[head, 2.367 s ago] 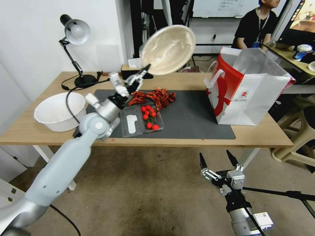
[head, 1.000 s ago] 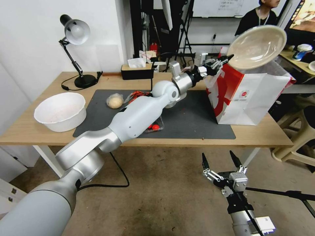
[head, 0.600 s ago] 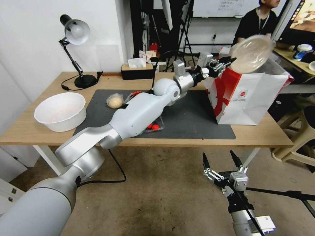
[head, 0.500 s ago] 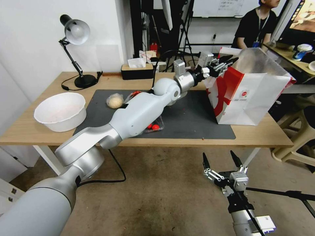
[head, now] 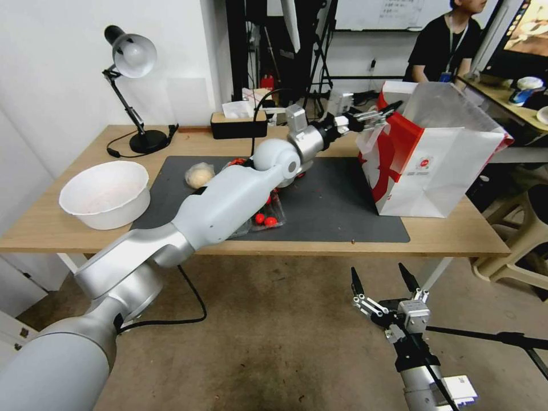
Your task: Pick up the trash from the table and place it into the takeout bag.
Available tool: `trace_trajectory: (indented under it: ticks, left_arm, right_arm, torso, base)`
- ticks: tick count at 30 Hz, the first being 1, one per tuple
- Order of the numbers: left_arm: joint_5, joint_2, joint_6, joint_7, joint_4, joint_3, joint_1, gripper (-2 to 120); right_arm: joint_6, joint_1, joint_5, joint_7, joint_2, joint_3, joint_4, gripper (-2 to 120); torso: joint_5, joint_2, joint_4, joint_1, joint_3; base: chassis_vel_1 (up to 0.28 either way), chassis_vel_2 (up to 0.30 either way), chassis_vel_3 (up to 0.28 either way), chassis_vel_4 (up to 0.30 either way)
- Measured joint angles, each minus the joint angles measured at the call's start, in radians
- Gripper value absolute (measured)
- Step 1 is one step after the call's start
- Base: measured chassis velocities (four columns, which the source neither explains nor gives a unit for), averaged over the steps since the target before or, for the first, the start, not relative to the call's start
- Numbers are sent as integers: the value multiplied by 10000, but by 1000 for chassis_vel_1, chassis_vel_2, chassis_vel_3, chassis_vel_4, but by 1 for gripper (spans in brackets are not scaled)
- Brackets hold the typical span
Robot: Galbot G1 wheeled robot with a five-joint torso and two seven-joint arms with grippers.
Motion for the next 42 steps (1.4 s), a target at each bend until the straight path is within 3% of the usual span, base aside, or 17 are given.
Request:
trace_trajectory:
  ticks: [1,4,5,9,10,12,13,16,20,31,33,37,42]
  left_arm:
    - [0,0,0,0,0,0,0,98]
    - [815,369,788,-2409,-795,-258,412,100]
    - [815,369,788,-2409,-795,-258,412,100]
    - [1928,920,1475,-5267,-2042,-525,1153,100]
    - [1928,920,1475,-5267,-2042,-525,1153,100]
    - [2502,1271,1754,-6344,-2885,-655,1611,100]
    - [2502,1271,1754,-6344,-2885,-655,1611,100]
    - [2875,1760,2077,-7209,-3878,-952,2324,100]
    - [3193,2403,1621,-7405,-4647,-1723,3604,100]
    - [3666,3689,1241,-7148,-6052,-3156,6040,100]
    - [3844,4051,1163,-7057,-6644,-3723,6946,100]
    - [4282,4308,1019,-6858,-7486,-4545,8533,100]
    - [4559,4371,834,-6805,-7772,-5113,9664,100]
  right_arm:
    - [0,0,0,0,0,0,0,100]
    - [0,-22,-31,3,23,35,0,100]
    - [0,-22,-31,3,23,35,0,100]
    - [47,-20,-229,2,21,17,0,100]
    - [47,-20,-229,2,21,17,0,100]
    - [55,-19,-235,2,34,19,-12,100]
    - [55,-19,-235,2,34,19,-12,100]
    - [79,-23,-235,2,25,40,-13,100]
    - [80,12,-225,3,-49,12,-36,100]
    - [17,78,-203,9,-131,-55,-44,100]
    - [3,98,-180,9,-181,-70,-15,100]
    - [-25,144,-140,9,-232,-106,12,100]
    - [-65,158,-52,17,-300,-105,51,100]
  torso:
    - [0,0,0,0,0]
    - [0,0,-2,0,0]
    - [0,0,-2,0,0]
    - [0,0,-1,0,0]
    - [0,0,-1,0,0]
    - [1,0,-1,0,0]
    - [1,0,-1,0,0]
    - [0,0,-1,-1,0]
    - [0,0,-1,-1,0]
    - [1,0,0,-1,-1]
    - [2,1,-2,-1,-1]
    - [3,1,2,-1,-1]
    - [1,1,0,-2,0]
  base:
    - [0,0,0,0]
    - [0,0,0,0]
    - [0,0,0,0]
    - [0,0,0,0]
    - [0,0,0,0]
    - [0,0,0,0]
    - [0,0,0,0]
    - [0,0,0,0]
    - [0,0,0,0]
    - [0,0,0,0]
    - [0,0,0,0]
    - [0,0,0,0]
    - [0,0,0,0]
